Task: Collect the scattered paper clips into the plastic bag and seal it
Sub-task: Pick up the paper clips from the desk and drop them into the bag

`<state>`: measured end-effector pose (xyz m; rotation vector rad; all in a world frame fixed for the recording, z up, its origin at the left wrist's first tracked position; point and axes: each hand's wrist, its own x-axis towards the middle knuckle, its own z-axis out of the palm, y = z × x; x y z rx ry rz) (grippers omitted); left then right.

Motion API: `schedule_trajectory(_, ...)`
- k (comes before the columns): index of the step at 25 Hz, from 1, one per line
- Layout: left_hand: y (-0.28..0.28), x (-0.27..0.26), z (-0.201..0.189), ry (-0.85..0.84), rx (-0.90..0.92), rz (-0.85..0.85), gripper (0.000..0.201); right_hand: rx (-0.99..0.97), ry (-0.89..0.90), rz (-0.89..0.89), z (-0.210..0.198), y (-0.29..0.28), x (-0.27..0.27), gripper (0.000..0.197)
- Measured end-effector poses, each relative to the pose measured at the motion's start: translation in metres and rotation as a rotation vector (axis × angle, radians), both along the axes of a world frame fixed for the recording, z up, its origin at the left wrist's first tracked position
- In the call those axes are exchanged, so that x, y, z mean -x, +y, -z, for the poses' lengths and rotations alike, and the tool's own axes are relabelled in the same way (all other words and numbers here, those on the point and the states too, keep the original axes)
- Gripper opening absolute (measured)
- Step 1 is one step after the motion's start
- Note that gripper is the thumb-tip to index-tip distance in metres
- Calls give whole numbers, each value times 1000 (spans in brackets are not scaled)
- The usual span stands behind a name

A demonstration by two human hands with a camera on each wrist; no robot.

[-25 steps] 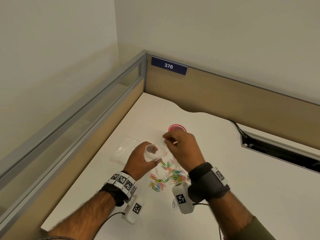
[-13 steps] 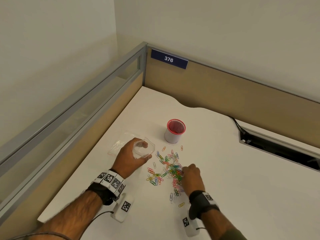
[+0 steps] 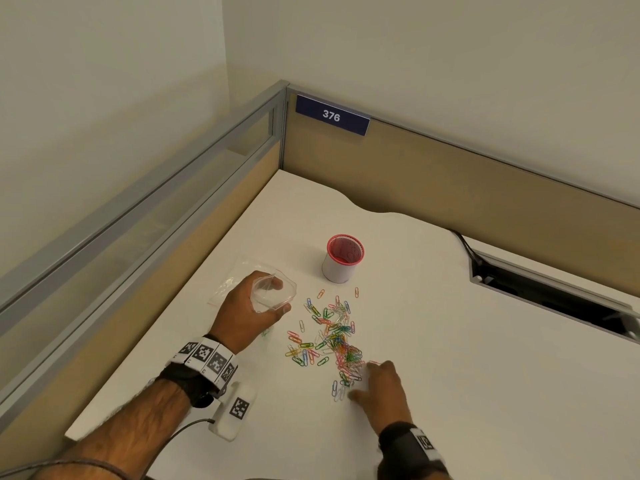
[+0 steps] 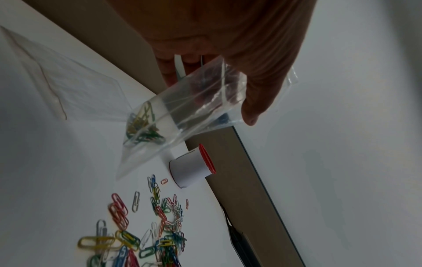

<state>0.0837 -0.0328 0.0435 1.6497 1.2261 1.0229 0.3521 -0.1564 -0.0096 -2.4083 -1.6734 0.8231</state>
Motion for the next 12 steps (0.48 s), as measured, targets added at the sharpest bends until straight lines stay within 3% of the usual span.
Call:
schedule_trajectory(3,0,-3,-2,5,-2,21,45,-75,33,40,-7,35,11,28)
schedule_trajectory(6,-1,-3,-4,9,-7,21,45,-102,43,-8,-16,58,8,33)
schedule_trajectory(9,1,-4,-6,13,-2,32,42,-47,-25,-195,-16,65,6,58)
schedule_trajectory(12,1,-1,-3,12,2,-6,40,-76,-127,-379,-9,72,16,41)
